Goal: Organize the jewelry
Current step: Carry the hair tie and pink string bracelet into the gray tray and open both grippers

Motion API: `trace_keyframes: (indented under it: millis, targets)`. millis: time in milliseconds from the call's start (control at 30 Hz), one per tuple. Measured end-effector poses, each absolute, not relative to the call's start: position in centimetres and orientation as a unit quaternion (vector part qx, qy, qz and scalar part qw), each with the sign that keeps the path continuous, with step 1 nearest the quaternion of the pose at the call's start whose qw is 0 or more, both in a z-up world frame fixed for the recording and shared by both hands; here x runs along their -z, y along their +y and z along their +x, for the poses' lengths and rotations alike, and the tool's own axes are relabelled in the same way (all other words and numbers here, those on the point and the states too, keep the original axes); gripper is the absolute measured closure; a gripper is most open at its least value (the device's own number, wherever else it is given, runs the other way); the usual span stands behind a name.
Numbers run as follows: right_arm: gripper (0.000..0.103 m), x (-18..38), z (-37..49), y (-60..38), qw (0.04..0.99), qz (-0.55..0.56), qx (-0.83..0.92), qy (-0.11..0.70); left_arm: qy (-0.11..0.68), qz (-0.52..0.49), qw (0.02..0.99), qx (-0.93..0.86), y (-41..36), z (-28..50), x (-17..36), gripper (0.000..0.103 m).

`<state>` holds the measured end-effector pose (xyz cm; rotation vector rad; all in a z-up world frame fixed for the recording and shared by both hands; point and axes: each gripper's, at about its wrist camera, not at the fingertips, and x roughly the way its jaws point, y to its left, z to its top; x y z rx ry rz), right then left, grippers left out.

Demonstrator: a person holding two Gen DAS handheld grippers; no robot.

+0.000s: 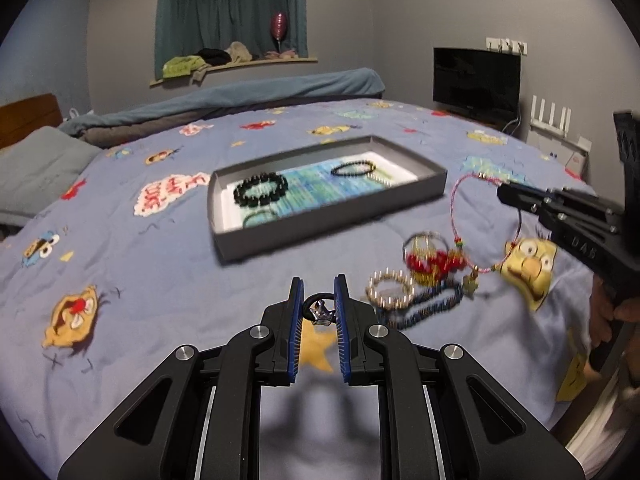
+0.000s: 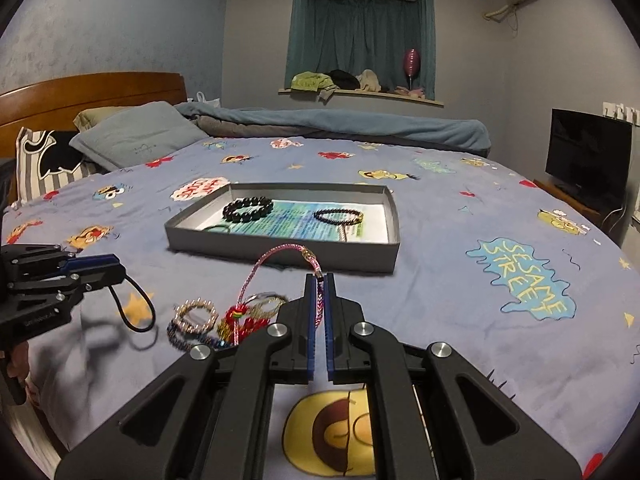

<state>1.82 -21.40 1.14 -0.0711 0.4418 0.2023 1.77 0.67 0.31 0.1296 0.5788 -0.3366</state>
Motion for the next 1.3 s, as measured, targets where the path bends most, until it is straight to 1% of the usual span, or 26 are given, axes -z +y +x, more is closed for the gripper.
trace_keyframes:
  millis: [267,500,633,767,900,1067,1300]
  targets:
    - [0.099,-5.5,4.5,-21.3,0.980,-0.029,-0.090,0.175,0.236,0.061,0.957,0.158,0.6,5.3,-6.3,0.087]
    - [0.100,-8.8,9.3,-21.0,0.987,-0.009,-0.081,0.140,0.237,0.067,0.957,0.156,-0.7,10.0,-7.8,0.087]
    - [0.099,-8.6,12.3,-21.1,0.986,0.016,-0.092,0.141,0.242,0.060,0.955,0.161,-1.6,12.5,-7.3,0.087]
    - [0.099,-6.7,15.3,-21.3,0.979,0.036,-0.108,0.170,0.264,0.055,0.950,0.159,-2.6,15.8,-5.3,0.087]
    - [0.099,-4.3,17.8,-20.6,0.971,0.026,-0.116,0.209,0.285,0.054,0.943,0.161,-3.0,17.7,-3.0,0.087]
    - [0.100,-2.9,19.4,-20.2,0.964,0.019,-0.123,0.236,0.310,0.036,0.936,0.163,-2.6,19.7,-0.8,0.087]
    - [0.100,-0.6,20.7,-20.2,0.952,0.001,-0.100,0.289,0.324,0.047,0.931,0.164,-3.6,20.3,1.6,0.087]
